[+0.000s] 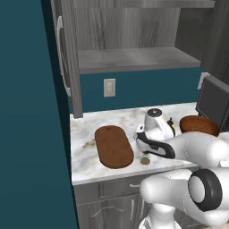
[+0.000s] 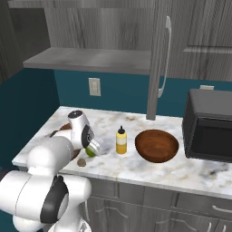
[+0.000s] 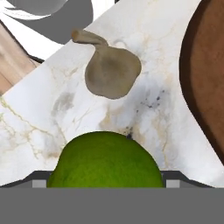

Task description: Open the cabinet. Place the bowl and condiment on the counter. Then place the lime and garlic on the cutting board.

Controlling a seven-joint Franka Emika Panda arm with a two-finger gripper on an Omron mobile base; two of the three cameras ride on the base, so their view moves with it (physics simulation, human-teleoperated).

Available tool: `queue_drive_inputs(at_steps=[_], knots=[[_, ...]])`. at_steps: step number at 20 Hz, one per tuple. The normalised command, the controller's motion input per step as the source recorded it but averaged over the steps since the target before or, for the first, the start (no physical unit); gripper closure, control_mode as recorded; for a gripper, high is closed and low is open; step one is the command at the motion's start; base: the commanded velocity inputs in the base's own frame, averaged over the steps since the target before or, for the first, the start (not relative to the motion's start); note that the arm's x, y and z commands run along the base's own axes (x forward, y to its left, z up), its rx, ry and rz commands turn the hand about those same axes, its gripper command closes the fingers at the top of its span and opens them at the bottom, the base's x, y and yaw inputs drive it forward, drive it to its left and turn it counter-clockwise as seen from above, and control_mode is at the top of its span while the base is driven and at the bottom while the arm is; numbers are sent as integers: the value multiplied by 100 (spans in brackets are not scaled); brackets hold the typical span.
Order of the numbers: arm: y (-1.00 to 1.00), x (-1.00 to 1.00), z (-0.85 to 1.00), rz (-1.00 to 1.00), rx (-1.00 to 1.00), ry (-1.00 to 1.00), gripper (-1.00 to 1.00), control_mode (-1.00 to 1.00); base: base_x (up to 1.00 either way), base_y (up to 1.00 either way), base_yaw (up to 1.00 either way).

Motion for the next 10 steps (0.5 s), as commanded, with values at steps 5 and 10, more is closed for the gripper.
queue_drive_inputs(at_steps=[5, 10], knots=[[38, 0, 29, 2, 0, 0, 100, -100, 0, 0, 0], [42, 1, 23, 6, 0, 0, 100, -100, 0, 0, 0]])
